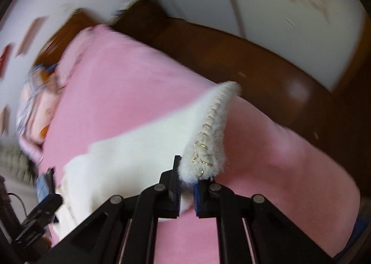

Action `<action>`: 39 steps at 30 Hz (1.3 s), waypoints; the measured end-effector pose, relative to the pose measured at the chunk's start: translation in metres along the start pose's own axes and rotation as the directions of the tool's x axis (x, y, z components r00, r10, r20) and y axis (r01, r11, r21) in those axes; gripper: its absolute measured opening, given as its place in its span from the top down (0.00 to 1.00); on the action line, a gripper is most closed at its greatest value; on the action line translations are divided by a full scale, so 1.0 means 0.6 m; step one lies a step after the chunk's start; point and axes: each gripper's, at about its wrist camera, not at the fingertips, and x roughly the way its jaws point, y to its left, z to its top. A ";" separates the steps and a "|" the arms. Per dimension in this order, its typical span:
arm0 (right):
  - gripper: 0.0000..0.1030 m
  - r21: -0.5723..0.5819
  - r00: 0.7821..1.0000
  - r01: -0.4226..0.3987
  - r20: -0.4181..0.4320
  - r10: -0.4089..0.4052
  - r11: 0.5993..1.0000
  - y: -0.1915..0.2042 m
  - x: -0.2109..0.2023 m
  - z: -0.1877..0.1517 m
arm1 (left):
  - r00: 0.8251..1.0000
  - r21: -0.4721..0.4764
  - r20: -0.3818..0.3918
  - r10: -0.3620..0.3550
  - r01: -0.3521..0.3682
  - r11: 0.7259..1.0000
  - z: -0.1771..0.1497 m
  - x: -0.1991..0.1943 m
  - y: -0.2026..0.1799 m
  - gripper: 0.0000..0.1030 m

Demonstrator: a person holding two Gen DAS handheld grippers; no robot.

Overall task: Fold large clothes
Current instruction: 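Carry the sleeve across the cardigan front with the right tool and release it, then grasp the folded sleeve's braided cuff with the left tool and straighten it along the body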

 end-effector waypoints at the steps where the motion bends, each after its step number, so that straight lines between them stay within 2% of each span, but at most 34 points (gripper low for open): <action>1: 0.93 -0.053 1.000 -0.020 0.014 0.021 0.998 0.035 -0.014 0.004 | 1.000 -0.021 0.009 0.018 -0.018 1.000 -0.007 -0.016 0.025 0.01; 3: 0.93 -0.175 0.997 -0.066 0.033 0.073 0.982 0.116 -0.040 0.007 | 0.998 -0.084 0.027 0.064 -0.062 0.995 -0.026 -0.054 0.093 0.01; 6: 0.93 -0.363 0.985 -0.148 0.028 0.169 0.920 0.254 -0.068 -0.012 | 0.990 -0.200 0.046 0.130 -0.118 0.973 -0.061 -0.112 0.213 0.01; 8: 0.93 -0.475 0.973 -0.198 0.011 0.231 0.857 0.347 -0.076 -0.042 | 0.985 -0.263 0.059 0.162 -0.141 0.954 -0.084 -0.141 0.281 0.01; 9: 0.93 -0.545 0.963 -0.230 -0.009 0.268 0.806 0.406 -0.076 -0.070 | 0.983 -0.292 0.067 0.173 -0.147 0.945 -0.098 -0.151 0.314 0.01; 13: 0.92 -0.703 0.946 -0.270 -0.066 0.318 0.658 0.553 -0.046 -0.178 | 0.978 -0.395 0.071 0.197 -0.154 0.906 -0.152 -0.166 0.444 0.01; 14: 0.92 -0.733 0.945 -0.274 -0.083 0.317 0.623 0.580 -0.031 -0.215 | 0.979 -0.408 0.064 0.193 -0.151 0.900 -0.158 -0.162 0.468 0.01; 16: 0.89 -0.783 0.959 -0.243 -0.105 0.262 0.573 0.623 0.022 -0.282 | 0.984 -0.432 0.047 0.170 -0.133 0.892 -0.183 -0.138 0.518 0.01; 19: 0.75 -0.831 0.982 -0.189 -0.158 0.104 0.523 0.644 0.122 -0.380 | 0.995 -0.447 0.005 0.097 -0.085 0.890 -0.215 -0.088 0.560 0.01; 22: 0.74 -0.827 0.976 -0.175 -0.218 -0.020 0.534 0.646 0.192 -0.436 | 0.999 -0.449 -0.032 -0.004 -0.011 0.893 -0.232 -0.033 0.576 0.01; 24: 0.73 -0.803 0.969 -0.176 -0.242 -0.043 0.569 0.629 0.200 -0.445 | 0.997 -0.438 -0.037 -0.069 0.046 0.898 -0.234 -0.005 0.568 0.02; 26: 0.67 -0.787 0.969 -0.170 -0.242 -0.044 0.594 0.620 0.188 -0.441 | 0.990 -0.422 -0.029 -0.137 0.112 0.900 -0.232 0.016 0.560 0.06; 27: 0.67 -0.777 0.971 -0.160 -0.235 -0.044 0.609 0.612 0.180 -0.433 | 0.984 -0.416 -0.022 -0.175 0.150 0.897 -0.228 0.024 0.551 0.12; 31: 0.67 -0.730 0.975 -0.136 -0.219 -0.040 0.669 0.565 0.137 -0.413 | 0.949 -0.383 -0.008 -0.314 0.288 0.878 -0.205 0.060 0.500 0.19; 33: 0.67 -0.701 0.976 -0.115 -0.211 -0.051 0.704 0.547 0.128 -0.400 | 0.925 -0.357 -0.028 -0.379 0.345 0.868 -0.193 0.088 0.475 0.26; 34: 0.67 -0.687 0.977 -0.106 -0.205 -0.052 0.718 0.541 0.130 -0.396 | 0.916 -0.350 -0.041 -0.399 0.361 0.865 -0.190 0.102 0.467 0.29; 36: 0.67 -0.660 0.980 -0.092 -0.194 -0.050 0.745 0.515 0.114 -0.382 | 0.902 -0.339 -0.081 -0.424 0.375 0.863 -0.185 0.135 0.450 0.40; 39: 0.67 -0.637 0.981 -0.083 -0.185 -0.048 0.767 0.496 0.110 -0.374 | 0.892 -0.346 -0.126 -0.435 0.372 0.862 -0.182 0.174 0.436 0.44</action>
